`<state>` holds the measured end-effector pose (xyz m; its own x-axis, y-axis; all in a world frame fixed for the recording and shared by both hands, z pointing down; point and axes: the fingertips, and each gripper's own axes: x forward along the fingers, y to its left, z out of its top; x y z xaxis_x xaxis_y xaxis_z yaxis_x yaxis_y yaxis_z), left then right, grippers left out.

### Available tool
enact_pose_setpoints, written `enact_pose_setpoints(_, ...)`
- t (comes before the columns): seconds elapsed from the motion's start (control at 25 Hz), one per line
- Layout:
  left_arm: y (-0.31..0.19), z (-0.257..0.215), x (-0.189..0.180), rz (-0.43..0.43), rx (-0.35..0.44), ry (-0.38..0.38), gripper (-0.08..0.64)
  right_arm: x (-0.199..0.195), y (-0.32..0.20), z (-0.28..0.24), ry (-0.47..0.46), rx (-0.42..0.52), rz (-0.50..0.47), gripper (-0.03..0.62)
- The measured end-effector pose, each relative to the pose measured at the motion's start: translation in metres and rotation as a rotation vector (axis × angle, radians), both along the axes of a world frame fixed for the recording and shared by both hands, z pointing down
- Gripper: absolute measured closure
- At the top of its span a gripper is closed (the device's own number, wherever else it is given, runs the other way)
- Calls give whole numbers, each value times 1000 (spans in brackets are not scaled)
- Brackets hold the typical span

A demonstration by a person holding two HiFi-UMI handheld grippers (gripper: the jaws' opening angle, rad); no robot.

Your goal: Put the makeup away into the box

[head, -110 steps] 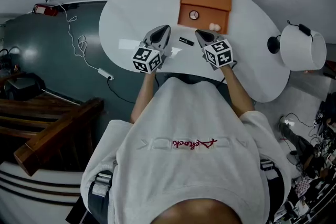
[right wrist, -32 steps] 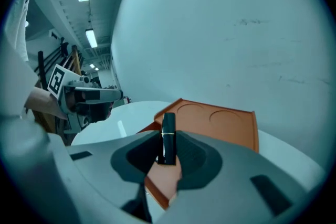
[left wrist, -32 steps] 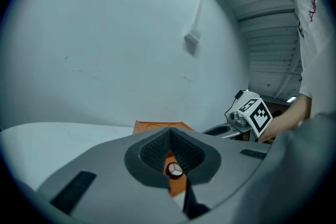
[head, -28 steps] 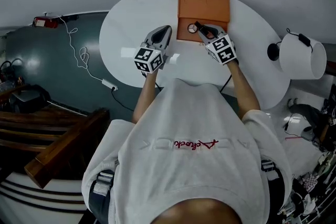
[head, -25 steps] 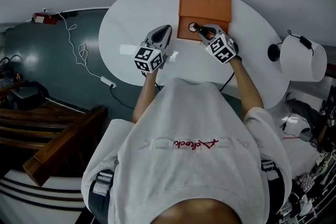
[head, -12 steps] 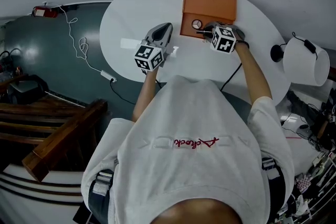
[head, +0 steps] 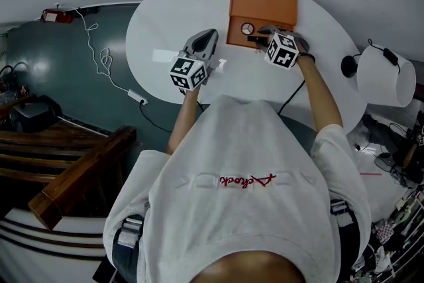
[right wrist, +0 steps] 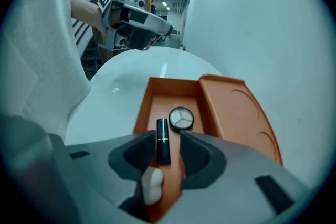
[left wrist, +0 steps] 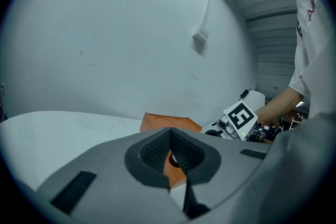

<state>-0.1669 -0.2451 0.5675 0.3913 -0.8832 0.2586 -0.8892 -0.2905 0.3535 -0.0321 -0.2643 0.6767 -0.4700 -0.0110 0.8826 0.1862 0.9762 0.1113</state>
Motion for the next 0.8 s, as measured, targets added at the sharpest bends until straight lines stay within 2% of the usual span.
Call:
enact_pose_setpoints(0.2,0,-6,9,21,12,-5,550,3,-5,-16,-31,87,32,480)
enact_pose_setpoints(0.32,-1,-10,16,34,23,-9,549,5,-9,-25,-68,143,67,559)
enact_pose_setpoints(0.52,0,-17,24,59,41,-24,549,7,-9,-41,-153,196,156,572)
enact_pose_setpoints(0.64,1,-23,27,71,56,-31,550,9,-14,-56,-253,157,309,572)
enact_pose_setpoints(0.8,0,-32,33,89,79,-38,550,26,-29,-91,-505,23,660,572)
